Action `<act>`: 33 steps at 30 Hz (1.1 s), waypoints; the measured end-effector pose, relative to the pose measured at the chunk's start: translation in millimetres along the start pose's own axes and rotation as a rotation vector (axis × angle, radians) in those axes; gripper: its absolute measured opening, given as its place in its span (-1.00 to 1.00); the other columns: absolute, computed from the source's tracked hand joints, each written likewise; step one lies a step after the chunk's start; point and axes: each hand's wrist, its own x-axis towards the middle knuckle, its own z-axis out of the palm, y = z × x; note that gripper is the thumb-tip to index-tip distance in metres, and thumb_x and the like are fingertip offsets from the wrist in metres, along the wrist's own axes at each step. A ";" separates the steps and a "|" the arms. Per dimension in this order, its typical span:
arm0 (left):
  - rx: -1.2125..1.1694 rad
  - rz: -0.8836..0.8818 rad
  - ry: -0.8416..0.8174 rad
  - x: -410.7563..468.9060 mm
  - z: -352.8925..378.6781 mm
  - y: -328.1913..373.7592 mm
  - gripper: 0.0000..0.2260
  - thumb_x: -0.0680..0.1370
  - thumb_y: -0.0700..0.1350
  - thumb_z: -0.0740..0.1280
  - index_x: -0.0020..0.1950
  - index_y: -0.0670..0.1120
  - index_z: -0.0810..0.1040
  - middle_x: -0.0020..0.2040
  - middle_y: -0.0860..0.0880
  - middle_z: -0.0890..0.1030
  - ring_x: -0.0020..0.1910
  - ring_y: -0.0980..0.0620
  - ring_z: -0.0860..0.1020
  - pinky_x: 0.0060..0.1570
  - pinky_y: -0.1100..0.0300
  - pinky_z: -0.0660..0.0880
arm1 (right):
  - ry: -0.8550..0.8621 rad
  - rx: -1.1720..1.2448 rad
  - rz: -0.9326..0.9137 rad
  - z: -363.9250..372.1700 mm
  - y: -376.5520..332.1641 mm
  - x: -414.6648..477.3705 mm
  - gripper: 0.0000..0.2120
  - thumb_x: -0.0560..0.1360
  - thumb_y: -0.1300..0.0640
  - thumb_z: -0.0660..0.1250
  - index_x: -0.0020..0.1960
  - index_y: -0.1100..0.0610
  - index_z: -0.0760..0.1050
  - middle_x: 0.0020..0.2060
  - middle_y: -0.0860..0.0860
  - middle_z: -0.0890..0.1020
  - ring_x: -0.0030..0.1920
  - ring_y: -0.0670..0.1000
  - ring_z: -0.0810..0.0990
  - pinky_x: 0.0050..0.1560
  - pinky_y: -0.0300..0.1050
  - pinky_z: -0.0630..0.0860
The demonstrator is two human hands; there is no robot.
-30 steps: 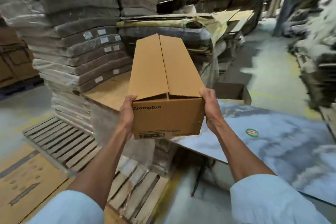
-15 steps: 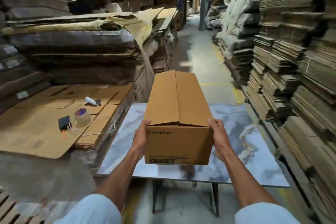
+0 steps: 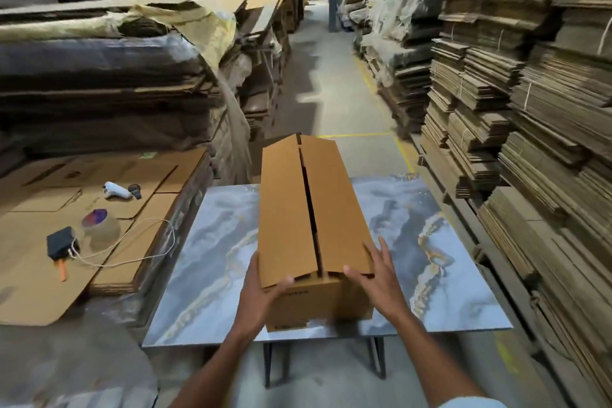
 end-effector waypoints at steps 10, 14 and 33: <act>0.337 0.096 0.335 12.3 -25.2 12.6 -0.47 0.66 0.23 -0.02 -0.15 -0.06 0.58 -0.36 -0.05 0.57 -0.35 -0.09 0.56 -0.24 -0.01 0.50 | 0.546 -0.011 0.008 6.5 -31.0 2.1 -0.19 0.54 -0.51 -0.09 0.05 0.12 0.63 -0.06 0.19 0.69 -0.08 0.21 0.64 0.02 0.16 0.60; 0.188 0.011 0.421 7.9 -25.1 12.9 -0.39 0.64 0.22 -0.05 -0.47 -0.12 0.34 -0.50 -0.08 0.46 -0.45 -0.09 0.48 -0.34 0.02 0.40 | 0.732 0.308 0.236 -7.2 -43.8 4.2 -0.35 0.70 -0.20 0.00 0.13 0.36 0.57 0.02 0.27 0.63 0.05 0.22 0.57 0.15 0.05 0.42; 0.367 0.209 -0.287 -23.4 34.1 64.7 -0.27 0.61 0.25 0.18 0.64 0.17 -0.18 0.59 0.06 0.28 0.48 0.00 0.39 0.35 0.10 0.39 | -0.120 -0.563 -0.101 47.2 -218.5 79.2 -0.78 0.57 0.24 0.33 0.21 0.12 0.55 0.02 0.06 0.65 -0.07 0.09 0.62 -0.07 0.01 0.60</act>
